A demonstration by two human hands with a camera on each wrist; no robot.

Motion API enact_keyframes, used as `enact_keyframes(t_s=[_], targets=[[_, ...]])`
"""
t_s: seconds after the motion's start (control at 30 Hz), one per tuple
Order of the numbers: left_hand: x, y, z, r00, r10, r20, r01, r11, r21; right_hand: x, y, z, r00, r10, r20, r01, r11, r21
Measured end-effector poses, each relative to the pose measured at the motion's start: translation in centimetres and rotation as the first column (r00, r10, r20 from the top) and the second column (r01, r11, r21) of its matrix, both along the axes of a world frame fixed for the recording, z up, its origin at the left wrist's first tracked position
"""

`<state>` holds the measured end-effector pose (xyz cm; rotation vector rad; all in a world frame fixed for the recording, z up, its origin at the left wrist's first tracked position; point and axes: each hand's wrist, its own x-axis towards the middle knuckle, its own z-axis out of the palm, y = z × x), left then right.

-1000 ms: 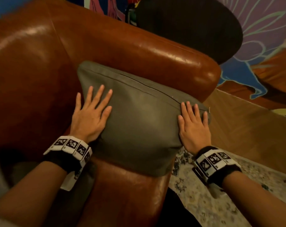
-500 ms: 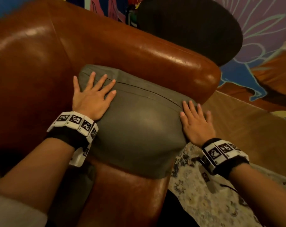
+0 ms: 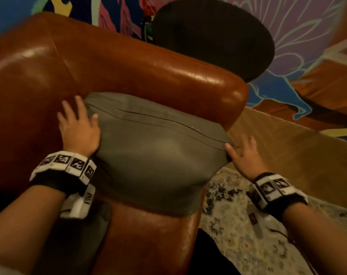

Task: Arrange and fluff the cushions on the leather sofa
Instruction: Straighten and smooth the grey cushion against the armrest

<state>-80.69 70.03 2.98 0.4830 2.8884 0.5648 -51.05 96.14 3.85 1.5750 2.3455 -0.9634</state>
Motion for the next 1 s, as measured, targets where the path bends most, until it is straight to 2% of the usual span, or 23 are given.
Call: enact_keyframes(t_s=[0.03,0.07,0.1,0.13,0.2,0.27,0.33,0.47,0.53,0.63,0.7,0.73,0.8,0.87,0.93,0.97,1.0], targets=[[-0.4,-0.3,-0.4,0.992,0.102,0.075,-0.11,0.987,0.116,0.4,0.0,-0.1,0.972,-0.207,-0.112,0.191,0.972,-0.135],[-0.8,-0.2,-0.5,0.971,0.17,0.166,-0.203,0.957,0.207,0.6,-0.2,-0.2,0.886,-0.416,-0.205,0.343,0.886,-0.313],[-1.1,0.0,-0.2,0.947,0.199,0.251,-0.274,0.908,0.317,0.5,-0.6,-0.1,0.769,-0.576,-0.278,0.403,0.774,-0.488],[-1.1,0.3,0.3,0.935,0.217,0.281,-0.322,0.849,0.418,0.3,-1.1,0.3,0.669,-0.658,-0.346,0.393,0.708,-0.586],[-1.1,0.5,1.6,0.935,0.274,0.224,-0.351,0.803,0.481,0.5,-1.6,1.2,0.599,-0.653,-0.464,0.361,0.737,-0.571],[-1.4,0.4,2.2,0.923,0.344,0.172,-0.385,0.807,0.448,0.6,-1.8,2.0,0.579,-0.629,-0.519,0.355,0.768,-0.534],[-1.2,0.0,2.0,0.91,0.38,0.169,-0.415,0.818,0.399,1.2,-1.7,2.1,0.589,-0.617,-0.521,0.364,0.779,-0.51],[-0.9,0.2,2.4,0.929,0.348,0.124,-0.369,0.851,0.375,0.7,-0.9,2.4,0.597,-0.578,-0.557,0.375,0.814,-0.443],[-0.5,0.1,2.4,0.946,0.316,0.074,-0.323,0.897,0.303,0.7,-0.5,2.6,0.596,-0.557,-0.579,0.372,0.83,-0.415],[0.1,0.0,2.9,0.965,0.262,0.032,-0.258,0.91,0.325,0.9,-0.1,3.1,0.55,-0.528,-0.648,0.364,0.849,-0.382],[0.1,0.3,3.1,0.954,0.285,0.089,-0.298,0.891,0.341,0.7,-0.2,3.1,0.565,-0.515,-0.645,0.352,0.857,-0.376],[0.2,0.5,3.3,0.942,0.288,0.171,-0.33,0.886,0.327,0.7,-0.2,2.7,0.572,-0.527,-0.629,0.37,0.85,-0.376],[0.0,1.7,4.0,0.887,0.289,0.359,-0.407,0.857,0.316,0.4,-0.1,2.4,0.509,-0.626,-0.591,0.442,0.779,-0.445],[-0.3,2.5,4.6,0.833,0.267,0.486,-0.477,0.791,0.384,-0.1,-0.3,2.6,0.461,-0.682,-0.568,0.465,0.73,-0.5],[-0.2,3.1,4.7,0.801,0.263,0.537,-0.536,0.715,0.45,0.0,-0.3,2.4,0.495,-0.663,-0.561,0.455,0.748,-0.483],[0.0,3.5,4.8,0.813,0.253,0.524,-0.529,0.699,0.482,0.1,-0.3,2.3,0.525,-0.638,-0.563,0.446,0.77,-0.456],[0.2,4.0,4.8,0.844,0.23,0.485,-0.481,0.725,0.493,0.2,-0.4,2.3,0.557,-0.61,-0.564,0.444,0.792,-0.419]])
